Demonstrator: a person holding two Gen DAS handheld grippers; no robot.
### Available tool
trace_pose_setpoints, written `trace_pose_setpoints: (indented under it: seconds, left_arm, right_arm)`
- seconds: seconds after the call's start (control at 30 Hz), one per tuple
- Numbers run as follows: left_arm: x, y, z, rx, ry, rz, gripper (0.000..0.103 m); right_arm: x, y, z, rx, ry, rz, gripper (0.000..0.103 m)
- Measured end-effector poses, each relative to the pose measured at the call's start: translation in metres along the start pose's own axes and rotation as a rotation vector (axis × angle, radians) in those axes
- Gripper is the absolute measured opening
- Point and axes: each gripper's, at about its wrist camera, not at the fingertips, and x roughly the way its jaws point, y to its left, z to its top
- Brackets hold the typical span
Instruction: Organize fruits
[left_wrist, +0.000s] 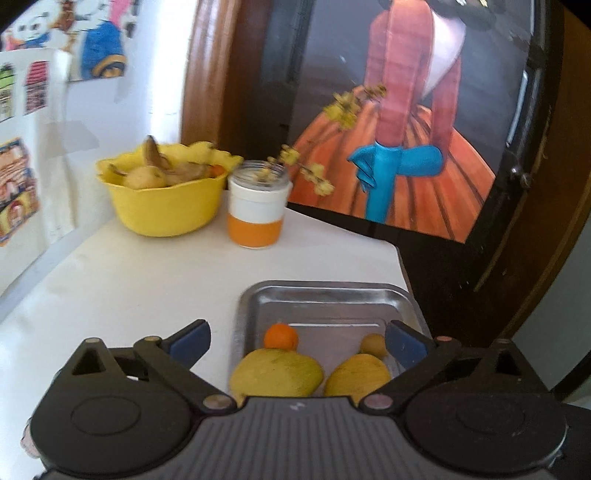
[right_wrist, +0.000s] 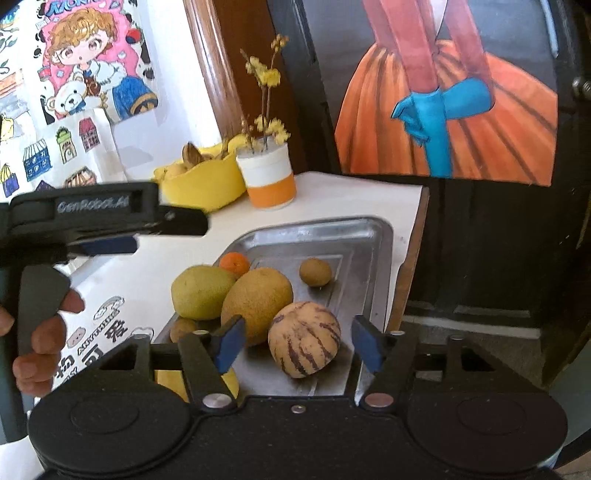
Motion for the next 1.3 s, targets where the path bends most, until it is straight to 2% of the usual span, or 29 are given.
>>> trace_pose_setpoints:
  seconds: [0.17, 0.3, 0.43, 0.63, 0.97, 1.3]
  left_arm:
    - [-0.02, 0.01, -0.007, -0.008, -0.03, 0.066, 0.102]
    - [-0.038, 0.014, -0.015, 0.004, -0.061, 0.079, 0.102]
    - [-0.056, 0.02, -0.023, 0.003, -0.088, 0.08, 0.103]
    - [-0.084, 0.032, -0.04, -0.009, -0.126, 0.042, 0.103]
    - [-0.138, 0.046, -0.063, 0.008, -0.196, 0.08, 0.103]
    - [-0.18, 0.065, -0.095, -0.012, -0.225, 0.093, 0.103]
  right_arm:
    - [-0.02, 0.009, -0.001, -0.01, -0.074, -0.03, 0.084]
    - [-0.035, 0.018, -0.003, -0.025, -0.113, -0.048, 0.088]
    - [-0.05, 0.025, -0.008, -0.022, -0.147, -0.055, 0.102]
    - [-0.07, 0.038, -0.016, -0.026, -0.165, -0.054, 0.102]
    - [-0.107, 0.066, -0.023, -0.044, -0.207, -0.052, 0.102]
    - [-0.14, 0.1, -0.05, -0.064, -0.219, -0.026, 0.102]
